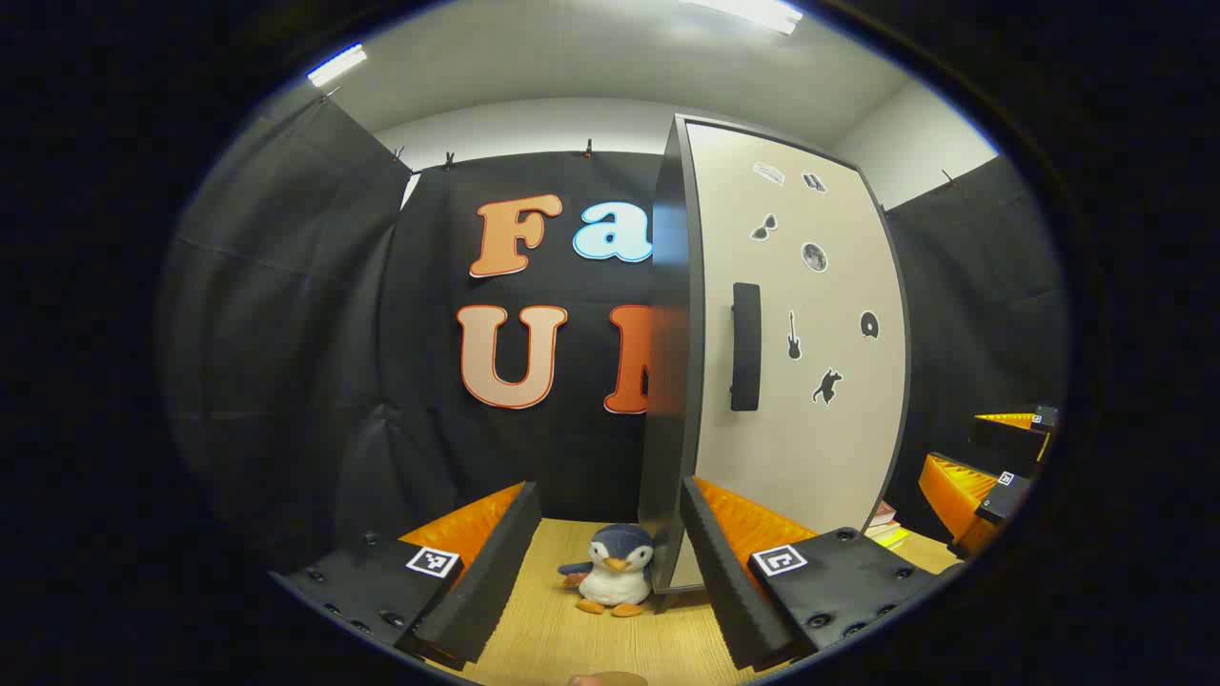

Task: Open the cabinet door with the right hand, grasp the bottle in the cabinet with the left hand and place it on the coaster, then close the cabinet door with the right hand.

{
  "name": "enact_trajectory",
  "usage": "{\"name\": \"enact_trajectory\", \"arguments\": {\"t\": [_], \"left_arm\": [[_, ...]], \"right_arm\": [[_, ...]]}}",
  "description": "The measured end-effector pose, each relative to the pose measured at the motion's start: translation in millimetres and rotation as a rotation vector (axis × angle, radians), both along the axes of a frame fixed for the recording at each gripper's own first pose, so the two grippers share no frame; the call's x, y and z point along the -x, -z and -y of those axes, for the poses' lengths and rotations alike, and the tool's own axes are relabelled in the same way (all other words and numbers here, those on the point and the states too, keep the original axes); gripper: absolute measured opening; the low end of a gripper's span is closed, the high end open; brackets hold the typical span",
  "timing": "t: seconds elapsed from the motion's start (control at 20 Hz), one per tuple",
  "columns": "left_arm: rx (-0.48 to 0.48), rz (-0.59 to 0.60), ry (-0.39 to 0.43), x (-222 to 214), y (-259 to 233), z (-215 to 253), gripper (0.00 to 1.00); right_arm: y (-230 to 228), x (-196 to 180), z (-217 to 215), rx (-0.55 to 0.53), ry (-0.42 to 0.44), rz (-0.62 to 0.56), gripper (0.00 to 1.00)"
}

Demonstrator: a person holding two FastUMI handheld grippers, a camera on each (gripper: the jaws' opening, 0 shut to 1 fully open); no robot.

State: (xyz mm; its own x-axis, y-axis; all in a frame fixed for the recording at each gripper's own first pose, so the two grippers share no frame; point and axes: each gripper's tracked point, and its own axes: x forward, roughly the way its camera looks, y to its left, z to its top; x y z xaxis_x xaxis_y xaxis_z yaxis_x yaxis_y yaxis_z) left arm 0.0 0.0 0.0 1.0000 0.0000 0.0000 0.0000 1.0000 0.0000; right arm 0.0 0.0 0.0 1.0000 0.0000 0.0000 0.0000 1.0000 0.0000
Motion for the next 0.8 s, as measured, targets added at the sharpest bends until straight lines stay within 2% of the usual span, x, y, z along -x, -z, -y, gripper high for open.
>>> {"name": "enact_trajectory", "arguments": {"t": [0.1,0.2,0.55,0.65,0.8], "left_arm": [[-0.01,0.015,0.001,-1,-3,0,0.99],[-0.013,0.027,0.011,-1,-5,1,0.96],[-0.039,0.024,0.043,-2,-4,4,0.96],[-0.031,0.002,0.058,-2,1,4,0.99],[0.004,-0.029,0.086,-4,8,6,0.96]], "right_arm": [[0,-1,-1,0.002,-0.002,0.002,0.95],[2,-3,0,0.001,0.001,-0.005,0.94],[1,-19,-10,-0.032,-0.013,-0.025,0.95],[0,-26,-18,-0.039,-0.026,-0.021,0.95],[-3,-36,-25,-0.025,-0.029,-0.022,0.95]]}}
